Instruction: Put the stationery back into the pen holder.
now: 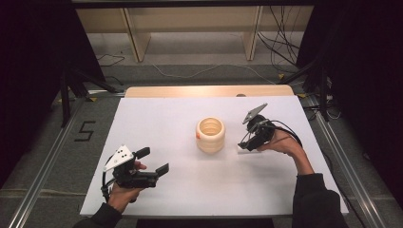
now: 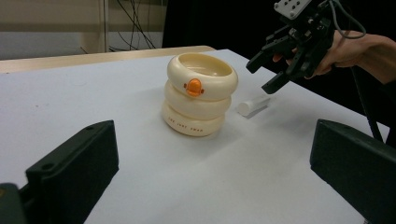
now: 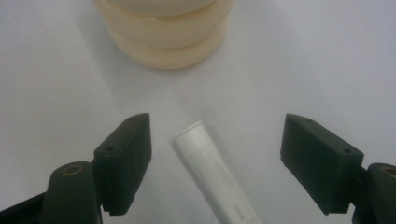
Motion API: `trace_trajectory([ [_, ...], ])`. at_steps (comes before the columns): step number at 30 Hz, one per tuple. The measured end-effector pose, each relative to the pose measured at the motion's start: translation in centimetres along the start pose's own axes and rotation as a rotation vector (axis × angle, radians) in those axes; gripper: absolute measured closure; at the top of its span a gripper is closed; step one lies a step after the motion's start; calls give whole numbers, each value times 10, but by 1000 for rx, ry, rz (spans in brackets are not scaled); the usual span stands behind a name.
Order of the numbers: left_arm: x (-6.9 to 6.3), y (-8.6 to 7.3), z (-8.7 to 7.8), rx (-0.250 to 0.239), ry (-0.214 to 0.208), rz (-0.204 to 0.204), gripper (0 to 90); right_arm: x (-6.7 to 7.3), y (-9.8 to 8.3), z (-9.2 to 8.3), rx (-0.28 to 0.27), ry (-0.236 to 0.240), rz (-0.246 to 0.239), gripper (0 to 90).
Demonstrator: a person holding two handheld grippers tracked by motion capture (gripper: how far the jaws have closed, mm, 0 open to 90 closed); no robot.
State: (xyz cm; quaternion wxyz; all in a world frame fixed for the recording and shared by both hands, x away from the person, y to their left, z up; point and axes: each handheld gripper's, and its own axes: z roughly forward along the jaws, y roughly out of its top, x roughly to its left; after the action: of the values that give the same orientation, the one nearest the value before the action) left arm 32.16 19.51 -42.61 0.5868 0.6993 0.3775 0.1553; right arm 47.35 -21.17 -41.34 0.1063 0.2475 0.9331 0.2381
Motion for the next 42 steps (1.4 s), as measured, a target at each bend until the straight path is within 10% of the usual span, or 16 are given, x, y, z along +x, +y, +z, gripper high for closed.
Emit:
trace_trajectory([
  [42, -2, 0, 1, 6, -9, 11, 4, -5, -11, 39, 240, 40, -129, 434],
])
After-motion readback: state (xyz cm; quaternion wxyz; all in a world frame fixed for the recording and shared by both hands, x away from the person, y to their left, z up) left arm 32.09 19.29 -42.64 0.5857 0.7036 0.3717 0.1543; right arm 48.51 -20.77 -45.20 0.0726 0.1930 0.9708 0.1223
